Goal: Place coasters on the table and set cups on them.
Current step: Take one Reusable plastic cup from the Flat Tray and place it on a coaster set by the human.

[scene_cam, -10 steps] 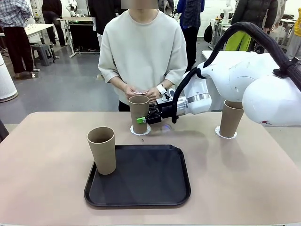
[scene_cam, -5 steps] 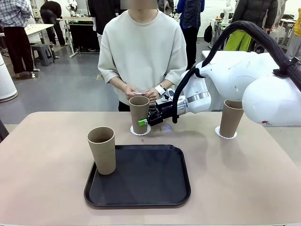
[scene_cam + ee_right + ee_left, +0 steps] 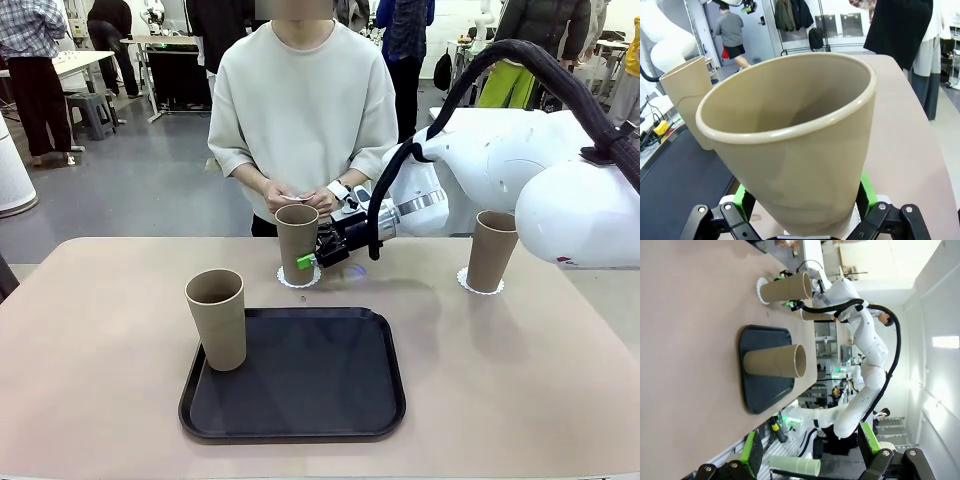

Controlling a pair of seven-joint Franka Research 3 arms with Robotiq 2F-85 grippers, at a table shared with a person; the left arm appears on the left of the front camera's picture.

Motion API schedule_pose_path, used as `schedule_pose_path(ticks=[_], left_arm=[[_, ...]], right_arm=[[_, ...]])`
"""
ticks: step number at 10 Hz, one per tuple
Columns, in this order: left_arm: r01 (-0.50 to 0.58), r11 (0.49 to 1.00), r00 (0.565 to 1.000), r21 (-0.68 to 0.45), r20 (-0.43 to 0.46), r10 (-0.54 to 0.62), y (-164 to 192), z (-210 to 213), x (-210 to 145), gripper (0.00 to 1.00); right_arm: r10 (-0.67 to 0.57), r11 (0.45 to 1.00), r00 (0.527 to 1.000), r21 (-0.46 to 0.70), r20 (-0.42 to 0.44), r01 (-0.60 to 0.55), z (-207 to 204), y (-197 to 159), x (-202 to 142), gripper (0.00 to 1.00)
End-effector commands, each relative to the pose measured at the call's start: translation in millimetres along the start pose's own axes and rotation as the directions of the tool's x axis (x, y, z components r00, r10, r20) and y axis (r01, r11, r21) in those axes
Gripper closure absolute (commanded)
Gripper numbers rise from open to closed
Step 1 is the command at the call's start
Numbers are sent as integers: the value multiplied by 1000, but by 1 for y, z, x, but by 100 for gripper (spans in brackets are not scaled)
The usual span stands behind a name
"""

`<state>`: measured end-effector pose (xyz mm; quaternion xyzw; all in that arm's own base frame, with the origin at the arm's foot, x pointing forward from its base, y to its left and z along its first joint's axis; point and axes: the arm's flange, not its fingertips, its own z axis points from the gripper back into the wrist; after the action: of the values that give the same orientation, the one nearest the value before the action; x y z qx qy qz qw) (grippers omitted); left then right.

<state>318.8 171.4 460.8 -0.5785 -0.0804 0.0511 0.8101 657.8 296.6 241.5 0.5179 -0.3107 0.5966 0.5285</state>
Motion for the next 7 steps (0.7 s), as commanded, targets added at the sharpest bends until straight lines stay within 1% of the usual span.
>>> schedule_pose_path(ticks=[1, 5, 7], left_arm=[[10, 1000, 1000, -13, 5, -10, -2, 1, -1, 0], [10, 1000, 1000, -13, 5, -10, -2, 1, -1, 0], [10, 1000, 1000, -13, 5, -10, -2, 1, -1, 0]], right_arm=[[-36, 999, 998, -9, -56, 36, 9, -6, 5, 0], [-46, 996, 994, -75, -103, 38, 27, -6, 6, 0], [-57, 993, 987, -109, -148, 41, 37, -3, 8, 0]])
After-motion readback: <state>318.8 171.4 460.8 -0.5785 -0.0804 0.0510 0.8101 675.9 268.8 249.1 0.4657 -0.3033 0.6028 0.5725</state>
